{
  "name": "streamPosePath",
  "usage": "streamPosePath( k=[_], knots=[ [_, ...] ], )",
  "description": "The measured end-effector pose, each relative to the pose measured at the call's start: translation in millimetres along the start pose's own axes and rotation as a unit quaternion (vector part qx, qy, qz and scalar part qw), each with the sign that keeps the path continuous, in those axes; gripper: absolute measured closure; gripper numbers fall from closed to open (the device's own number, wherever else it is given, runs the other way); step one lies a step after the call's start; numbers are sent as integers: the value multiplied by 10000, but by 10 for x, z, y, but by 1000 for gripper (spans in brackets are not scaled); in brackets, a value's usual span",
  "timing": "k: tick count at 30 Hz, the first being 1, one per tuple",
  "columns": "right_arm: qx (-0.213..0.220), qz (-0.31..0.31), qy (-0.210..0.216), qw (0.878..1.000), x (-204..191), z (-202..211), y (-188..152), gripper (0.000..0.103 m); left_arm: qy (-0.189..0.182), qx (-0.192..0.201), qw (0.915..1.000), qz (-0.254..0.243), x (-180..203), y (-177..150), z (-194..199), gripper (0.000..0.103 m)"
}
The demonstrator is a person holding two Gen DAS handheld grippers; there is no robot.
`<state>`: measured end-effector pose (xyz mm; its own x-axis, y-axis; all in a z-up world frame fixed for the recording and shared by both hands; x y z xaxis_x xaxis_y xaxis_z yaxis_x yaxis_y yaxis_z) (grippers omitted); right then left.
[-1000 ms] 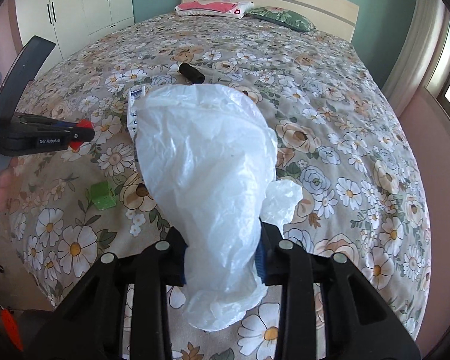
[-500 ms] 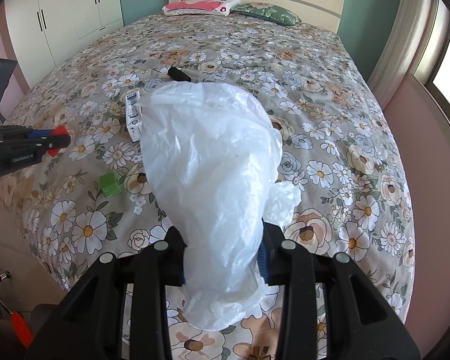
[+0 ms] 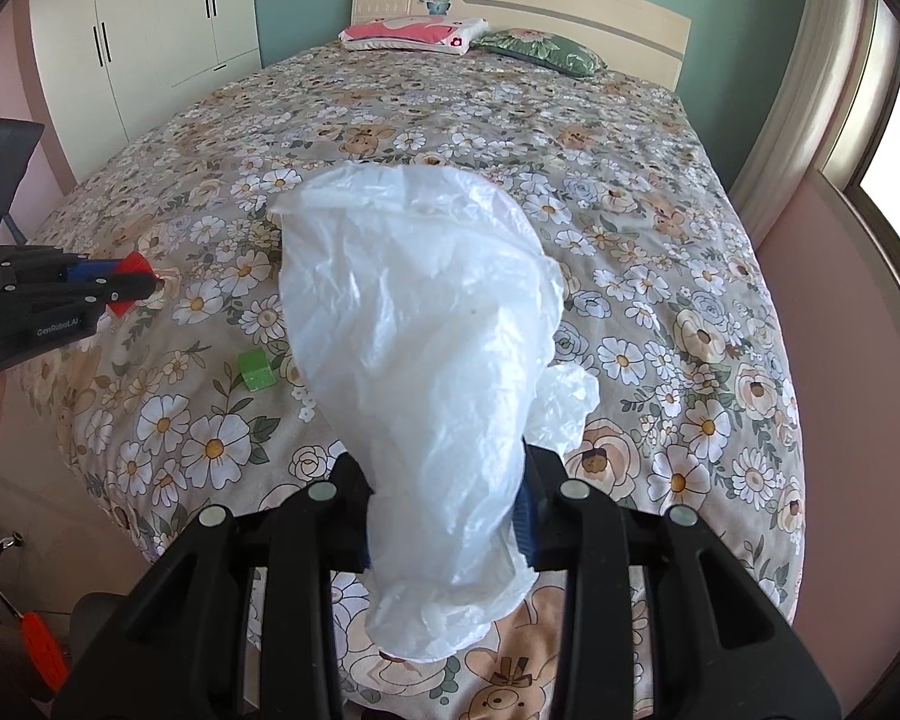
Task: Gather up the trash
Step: 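Carry the bag and red block with both tools over the white bin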
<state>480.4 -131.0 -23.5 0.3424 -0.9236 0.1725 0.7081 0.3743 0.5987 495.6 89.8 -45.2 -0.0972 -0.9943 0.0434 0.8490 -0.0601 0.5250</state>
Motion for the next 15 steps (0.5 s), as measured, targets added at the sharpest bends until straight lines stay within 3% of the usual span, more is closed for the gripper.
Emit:
streamPosePath(
  k=[15],
  knots=[
    [692, 590, -191, 9957, -319, 1458, 54, 68, 164, 680, 9970, -324, 242, -162, 1322, 81]
  ],
)
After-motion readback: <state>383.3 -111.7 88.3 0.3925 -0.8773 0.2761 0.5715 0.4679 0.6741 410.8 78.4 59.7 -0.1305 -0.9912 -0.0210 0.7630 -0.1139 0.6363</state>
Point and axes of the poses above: each gripper's, at about its wrist camera, not at the fingertips, and z roughly against the way its jaws point, x to its right, y to its top, the point moved 7 cm from there along -z, roughly the way its jaws point, and after that the axes turned 6 degrees about -y, right-handed, at the moved point
